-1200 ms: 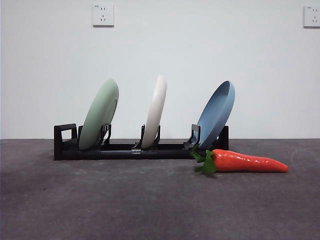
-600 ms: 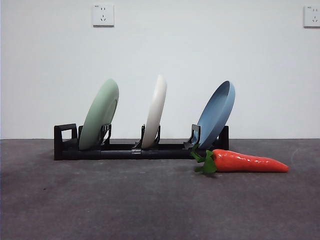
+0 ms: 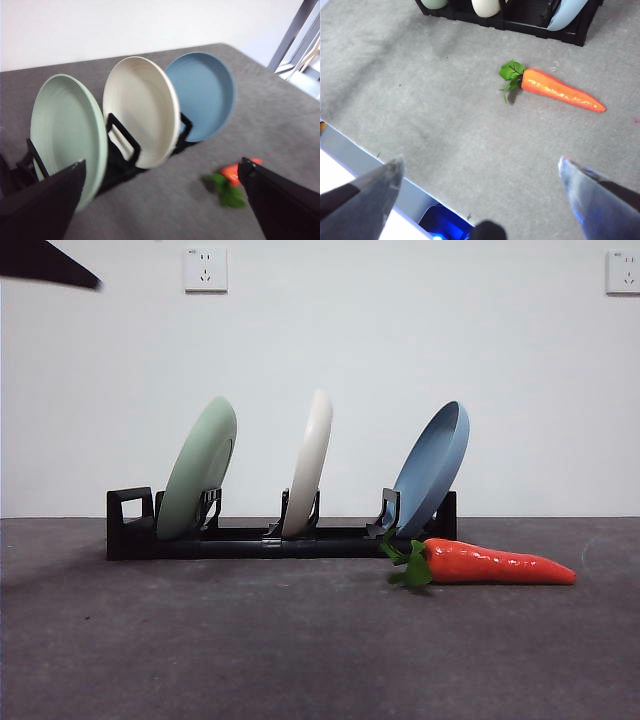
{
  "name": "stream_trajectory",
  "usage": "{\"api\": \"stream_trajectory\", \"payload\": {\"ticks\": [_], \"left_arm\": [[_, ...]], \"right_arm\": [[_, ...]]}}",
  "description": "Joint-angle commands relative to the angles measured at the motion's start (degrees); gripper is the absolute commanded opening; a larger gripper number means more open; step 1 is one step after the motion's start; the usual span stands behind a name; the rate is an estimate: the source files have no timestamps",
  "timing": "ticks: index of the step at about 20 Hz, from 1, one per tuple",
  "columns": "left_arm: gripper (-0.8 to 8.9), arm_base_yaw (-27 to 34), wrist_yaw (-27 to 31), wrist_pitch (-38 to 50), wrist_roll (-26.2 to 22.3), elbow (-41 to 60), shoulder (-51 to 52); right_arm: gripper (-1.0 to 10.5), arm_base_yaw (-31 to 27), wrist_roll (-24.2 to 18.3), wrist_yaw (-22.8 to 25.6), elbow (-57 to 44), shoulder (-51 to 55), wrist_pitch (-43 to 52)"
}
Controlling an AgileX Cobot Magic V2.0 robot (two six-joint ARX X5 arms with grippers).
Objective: Take the green plate from the plate rack,put the plate on the table,take the carrot from the table,put the carrot in the plate
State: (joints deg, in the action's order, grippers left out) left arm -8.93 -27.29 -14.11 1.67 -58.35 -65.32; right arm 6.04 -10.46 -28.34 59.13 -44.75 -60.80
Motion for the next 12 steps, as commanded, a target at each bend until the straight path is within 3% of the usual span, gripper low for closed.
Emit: {"api": "stream_trajectory", "payload": {"ticks": [1, 6, 12], "left_arm": [[6.02, -1.68, 2.36, 2.10, -1.66, -5.07, -9.99], [6.02, -3.48, 7.56, 2.99, -3.43, -16.37, -27.54], [5.96, -3.89, 10.91, 7.80, -3.43, -20.06, -36.83]], "right_arm": [[6.3, 0.11, 0.17, -0.07, 0.07, 0.13, 0.28], [6.3, 0.11, 0.52, -0.07, 0.07, 0.13, 0.22], [6.3, 0.11, 0.52, -0.04, 0.07, 0.13, 0.00]]}}
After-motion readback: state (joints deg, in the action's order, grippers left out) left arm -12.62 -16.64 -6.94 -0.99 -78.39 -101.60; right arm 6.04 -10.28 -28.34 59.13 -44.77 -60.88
